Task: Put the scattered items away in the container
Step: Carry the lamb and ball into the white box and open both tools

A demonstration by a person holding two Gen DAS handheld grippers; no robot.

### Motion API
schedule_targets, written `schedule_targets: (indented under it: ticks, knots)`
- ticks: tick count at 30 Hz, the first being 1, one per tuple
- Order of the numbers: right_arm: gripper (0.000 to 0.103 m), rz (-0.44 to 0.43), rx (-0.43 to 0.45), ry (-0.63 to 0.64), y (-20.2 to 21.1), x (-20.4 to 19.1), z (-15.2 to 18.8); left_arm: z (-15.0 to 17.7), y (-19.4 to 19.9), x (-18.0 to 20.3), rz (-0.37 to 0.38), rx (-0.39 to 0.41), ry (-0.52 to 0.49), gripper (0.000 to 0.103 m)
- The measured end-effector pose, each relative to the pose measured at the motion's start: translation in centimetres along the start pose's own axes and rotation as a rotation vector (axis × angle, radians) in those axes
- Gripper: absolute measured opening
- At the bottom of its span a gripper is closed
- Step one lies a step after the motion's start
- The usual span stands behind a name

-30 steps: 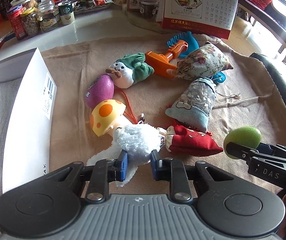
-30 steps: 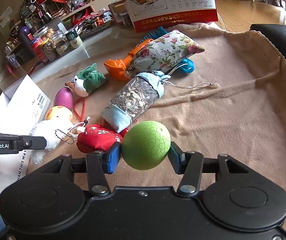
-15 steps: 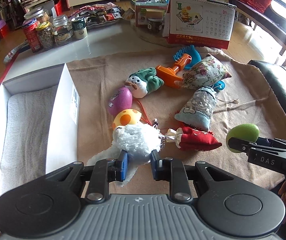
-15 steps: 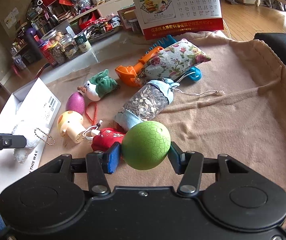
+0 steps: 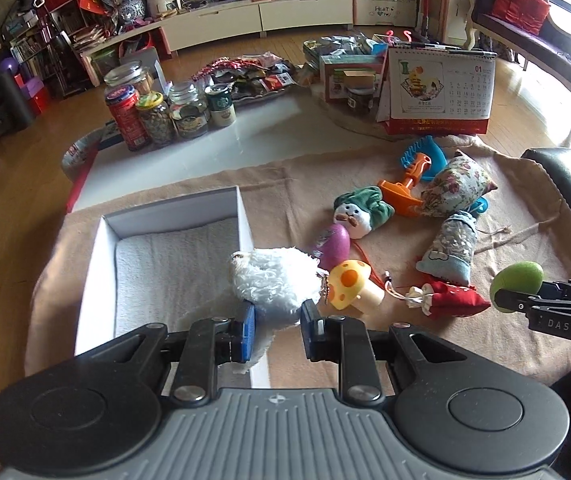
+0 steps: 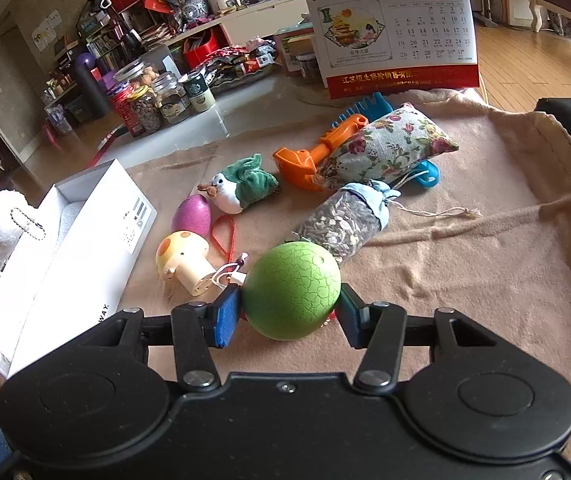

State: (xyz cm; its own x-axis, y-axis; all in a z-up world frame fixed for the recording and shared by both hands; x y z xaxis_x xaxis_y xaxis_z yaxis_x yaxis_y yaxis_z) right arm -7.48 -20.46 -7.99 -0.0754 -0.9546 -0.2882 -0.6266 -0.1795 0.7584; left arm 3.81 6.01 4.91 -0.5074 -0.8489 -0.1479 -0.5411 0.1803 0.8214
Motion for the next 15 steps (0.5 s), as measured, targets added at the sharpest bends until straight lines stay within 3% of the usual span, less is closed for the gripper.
schedule_targets:
  ticks: [15]
  knots:
    - [0.052,-0.072,0.016,0.116,-0.4,-6.0,-2.6,2.7,0.0,-8.5,-0.108,-0.083,-0.014,0.024]
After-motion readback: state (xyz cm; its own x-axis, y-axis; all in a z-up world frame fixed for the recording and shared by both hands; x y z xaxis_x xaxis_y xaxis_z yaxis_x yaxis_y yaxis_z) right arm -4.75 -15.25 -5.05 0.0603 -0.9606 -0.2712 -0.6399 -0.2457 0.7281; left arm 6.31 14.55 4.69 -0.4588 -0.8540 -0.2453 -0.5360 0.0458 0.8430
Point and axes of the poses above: each gripper's, at about its wrist camera, not at the fingertips, and y roughly against the way its jaws point, x to its right, z to its underside, the point moved 1 cm from there along -y, roughly the way its jaws point, and after that the axes turned 2 degrees about -x, right-handed, at the moved point
